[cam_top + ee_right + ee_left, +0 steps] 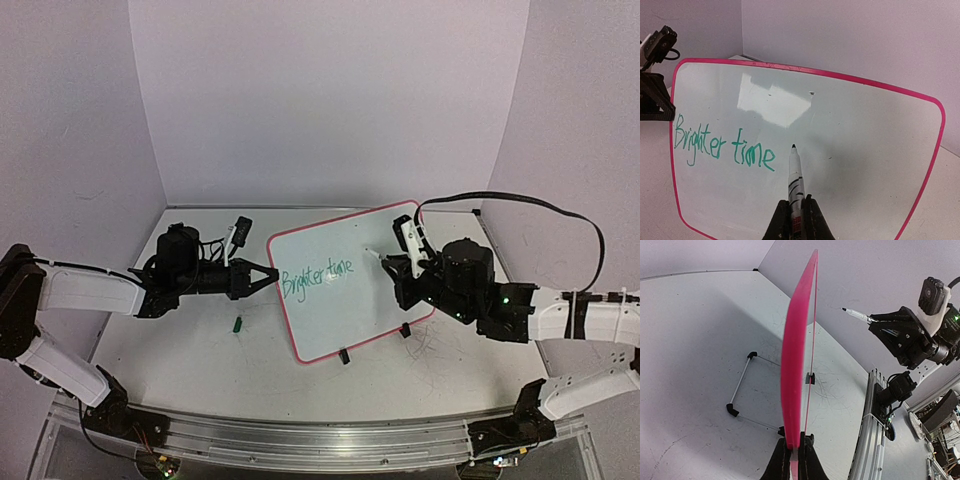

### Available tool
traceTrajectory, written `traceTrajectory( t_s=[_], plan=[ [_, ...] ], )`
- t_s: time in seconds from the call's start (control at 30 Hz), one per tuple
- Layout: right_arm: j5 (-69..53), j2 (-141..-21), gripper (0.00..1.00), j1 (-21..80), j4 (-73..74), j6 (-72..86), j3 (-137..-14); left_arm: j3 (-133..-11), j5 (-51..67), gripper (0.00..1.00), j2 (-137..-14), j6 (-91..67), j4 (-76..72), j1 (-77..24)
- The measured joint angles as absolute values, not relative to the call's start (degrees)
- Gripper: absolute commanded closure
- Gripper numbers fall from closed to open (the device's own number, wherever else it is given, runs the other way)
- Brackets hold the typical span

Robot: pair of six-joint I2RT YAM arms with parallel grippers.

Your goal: Write a sentence on the whiteboard

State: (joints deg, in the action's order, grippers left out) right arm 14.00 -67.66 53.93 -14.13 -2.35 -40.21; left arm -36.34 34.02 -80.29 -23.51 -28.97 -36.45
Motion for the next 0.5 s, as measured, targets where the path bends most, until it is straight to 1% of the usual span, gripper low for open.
traceTrajectory(
  t_s=[0.5],
  plan=[
    [13.4,-68.3,1.00,53.9,-14.1,-1.9,-40.2,-36.3,33.9,1.00,-80.3,-23.5,-29.0,-36.4]
  ],
)
